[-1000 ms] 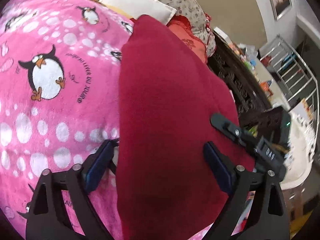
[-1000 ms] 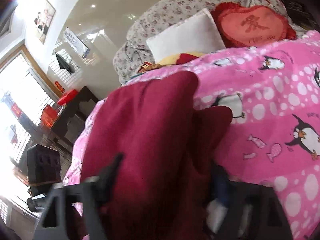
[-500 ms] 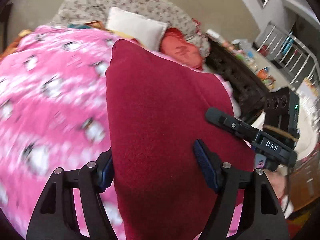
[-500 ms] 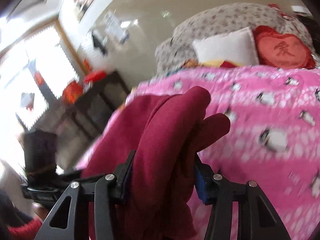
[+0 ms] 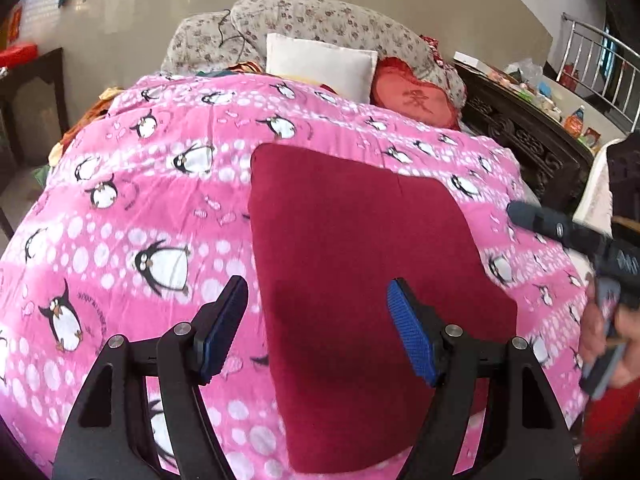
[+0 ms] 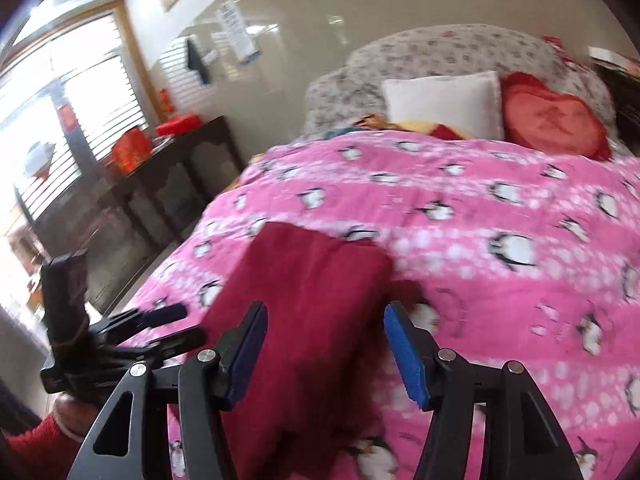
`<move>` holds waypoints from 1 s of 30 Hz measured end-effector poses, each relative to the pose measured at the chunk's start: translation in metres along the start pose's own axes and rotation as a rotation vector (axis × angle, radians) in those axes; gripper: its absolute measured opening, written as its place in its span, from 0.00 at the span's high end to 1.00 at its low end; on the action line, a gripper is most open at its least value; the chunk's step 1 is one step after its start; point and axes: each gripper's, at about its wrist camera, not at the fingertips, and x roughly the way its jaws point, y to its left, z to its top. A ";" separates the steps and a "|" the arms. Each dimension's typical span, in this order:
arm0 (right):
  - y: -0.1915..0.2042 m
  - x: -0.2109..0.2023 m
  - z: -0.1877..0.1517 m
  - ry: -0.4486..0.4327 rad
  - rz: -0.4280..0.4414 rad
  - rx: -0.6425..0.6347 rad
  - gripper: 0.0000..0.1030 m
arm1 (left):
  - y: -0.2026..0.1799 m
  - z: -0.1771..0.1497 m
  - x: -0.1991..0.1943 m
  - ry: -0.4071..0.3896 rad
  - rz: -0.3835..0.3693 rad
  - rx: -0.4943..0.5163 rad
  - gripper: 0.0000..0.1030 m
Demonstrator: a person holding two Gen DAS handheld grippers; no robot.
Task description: Fold small clothes
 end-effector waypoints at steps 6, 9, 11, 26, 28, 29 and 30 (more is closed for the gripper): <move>0.029 0.045 -0.016 0.115 0.048 -0.133 0.43 | -0.009 0.009 0.031 0.017 0.080 0.006 0.29; 0.018 0.057 -0.023 0.140 0.023 -0.154 0.43 | -0.008 0.009 0.044 0.025 0.109 0.008 0.29; 0.011 0.067 -0.028 0.160 -0.018 -0.182 0.44 | -0.004 0.010 0.054 0.045 0.100 -0.004 0.27; 0.036 0.038 -0.054 0.160 -0.071 -0.275 0.43 | 0.001 0.005 0.052 0.052 0.092 -0.066 0.23; 0.031 0.047 -0.065 0.184 -0.094 -0.256 0.42 | -0.001 0.002 0.047 0.045 0.102 -0.065 0.23; 0.028 0.049 -0.068 0.191 -0.095 -0.238 0.41 | -0.001 0.001 0.045 0.042 0.109 -0.064 0.23; 0.026 0.050 -0.069 0.190 -0.095 -0.223 0.41 | -0.003 -0.001 0.042 0.040 0.116 -0.061 0.23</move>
